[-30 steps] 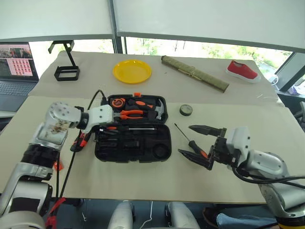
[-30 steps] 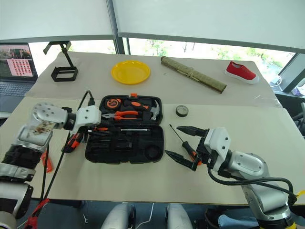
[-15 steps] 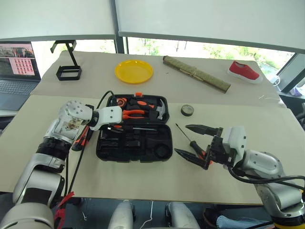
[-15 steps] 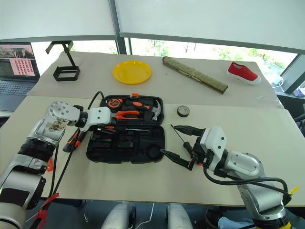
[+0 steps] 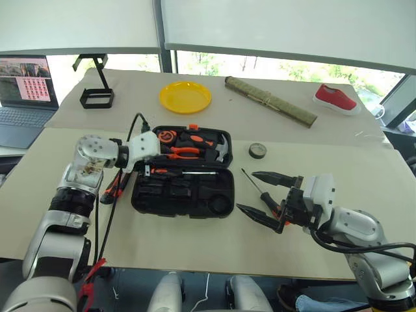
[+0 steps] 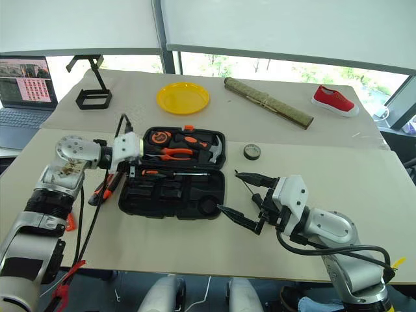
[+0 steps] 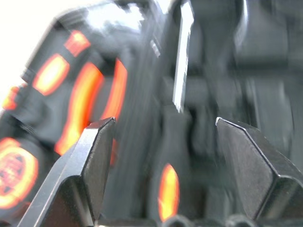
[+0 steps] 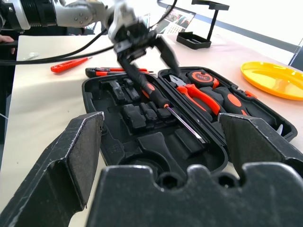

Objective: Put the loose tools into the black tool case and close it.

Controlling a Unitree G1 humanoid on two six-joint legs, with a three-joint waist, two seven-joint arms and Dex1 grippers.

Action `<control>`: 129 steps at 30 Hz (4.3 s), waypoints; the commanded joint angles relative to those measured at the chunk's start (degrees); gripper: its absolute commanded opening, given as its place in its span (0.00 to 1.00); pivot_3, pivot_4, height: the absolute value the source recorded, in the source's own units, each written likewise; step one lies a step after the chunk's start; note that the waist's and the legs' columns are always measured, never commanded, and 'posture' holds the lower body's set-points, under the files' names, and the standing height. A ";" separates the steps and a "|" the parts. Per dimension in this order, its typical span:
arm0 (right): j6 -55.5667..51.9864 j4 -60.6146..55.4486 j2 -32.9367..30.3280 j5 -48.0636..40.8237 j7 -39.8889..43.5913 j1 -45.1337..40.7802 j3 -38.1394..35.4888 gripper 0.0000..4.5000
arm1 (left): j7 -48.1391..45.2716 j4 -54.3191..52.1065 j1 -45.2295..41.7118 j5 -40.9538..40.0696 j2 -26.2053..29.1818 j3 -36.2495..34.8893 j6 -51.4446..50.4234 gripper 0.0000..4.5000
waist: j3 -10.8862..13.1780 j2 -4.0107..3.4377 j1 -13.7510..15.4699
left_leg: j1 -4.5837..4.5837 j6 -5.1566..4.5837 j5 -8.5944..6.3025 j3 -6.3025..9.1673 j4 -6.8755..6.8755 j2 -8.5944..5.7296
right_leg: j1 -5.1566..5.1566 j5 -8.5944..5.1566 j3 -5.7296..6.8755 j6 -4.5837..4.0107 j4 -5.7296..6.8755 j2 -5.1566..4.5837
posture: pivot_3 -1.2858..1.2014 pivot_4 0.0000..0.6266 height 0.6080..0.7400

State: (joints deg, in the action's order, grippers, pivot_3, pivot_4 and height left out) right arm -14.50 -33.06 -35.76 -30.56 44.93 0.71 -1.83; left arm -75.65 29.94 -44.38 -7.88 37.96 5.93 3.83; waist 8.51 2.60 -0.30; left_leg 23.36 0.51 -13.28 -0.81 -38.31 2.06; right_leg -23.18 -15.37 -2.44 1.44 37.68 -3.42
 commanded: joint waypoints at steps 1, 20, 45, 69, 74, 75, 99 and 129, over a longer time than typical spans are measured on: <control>1.54 -0.05 1.29 -0.41 -0.23 0.08 -1.25 1.00 | 0.41 0.92 0.93 -3.13 -1.39 -2.42 -1.88 0.50 | 0.00 0.00 -0.07 | -0.01 0.00 0.00 0.00 0.00 0.00 | 0.00 0.00 0.00 0.00 0.01 0.00 | 0.52 0.24 1.00; 3.28 4.07 0.03 2.81 1.25 1.13 -4.99 1.00 | 8.69 6.75 8.31 4.56 -5.67 2.32 -1.34 0.01 | -0.05 -0.07 -0.32 | -0.12 0.00 0.00 0.01 0.00 -0.02 | 0.11 0.00 -0.02 0.00 0.02 -0.01 | 0.52 0.24 1.00; 12.72 4.71 5.64 1.59 7.11 37.38 -28.36 1.00 | -16.85 -13.26 34.96 -28.50 13.45 -21.12 -3.15 0.98 | -0.33 -0.74 -0.82 | -1.02 -0.04 -0.06 0.00 0.46 0.06 | 0.96 -0.35 -0.20 -0.12 -0.31 0.00 | 0.52 0.24 1.00; -37.54 7.42 -10.89 4.68 -10.93 -7.48 2.47 0.77 | -14.08 -29.62 46.02 -31.52 7.43 -21.76 -2.71 1.00 | -0.26 -0.74 -0.36 | -0.73 -0.05 -0.06 0.05 0.52 0.02 | 0.82 -0.35 -0.15 -0.10 -0.56 0.02 | 0.52 0.24 1.00; -38.00 10.21 -10.76 7.52 -11.76 -9.77 4.19 0.39 | -13.04 -29.58 47.05 -30.78 7.10 -22.31 -2.55 1.00 | -0.26 -0.74 -0.39 | -0.50 -0.05 -0.07 0.10 0.51 0.02 | 0.59 -0.35 -0.10 -0.08 -0.56 0.03 | 0.52 0.24 1.00; -38.23 10.46 -11.06 7.51 -11.74 -9.69 3.32 0.31 | -12.66 -29.59 47.17 -30.77 7.00 -22.56 -2.49 1.00 | -0.26 -0.74 -0.37 | -0.47 -0.05 -0.06 0.10 0.51 0.02 | 0.57 -0.34 -0.10 -0.08 -0.55 0.02 | 0.52 0.24 1.00; -25.91 33.68 6.59 18.54 13.64 -52.43 35.54 0.23 | -2.46 -32.80 57.43 -32.95 5.57 -34.05 -7.78 1.00 | -0.07 -0.70 -1.07 | 0.19 -0.06 -0.13 0.06 0.45 0.65 | -0.61 -0.08 -0.11 -0.55 -0.04 0.48 | 0.52 0.24 1.00; -15.83 56.00 15.31 29.74 23.31 -60.12 36.40 0.23 | -0.48 -35.84 62.31 -30.71 2.20 -33.81 -5.57 1.00 | -0.08 -0.70 -1.12 | 0.12 0.00 -0.09 -0.49 0.43 0.55 | -0.96 -0.09 -0.07 -0.61 0.36 0.28 | 0.52 0.24 1.00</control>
State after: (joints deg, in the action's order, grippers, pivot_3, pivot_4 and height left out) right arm -30.55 22.14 -20.60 -2.27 67.43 -59.00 34.67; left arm -76.02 -4.14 17.71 -38.41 40.29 -26.76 -2.84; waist 8.43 1.90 -1.42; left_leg 23.47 0.51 -13.37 -1.30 -37.88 2.62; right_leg -24.13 -15.47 -2.51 0.83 38.04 -3.14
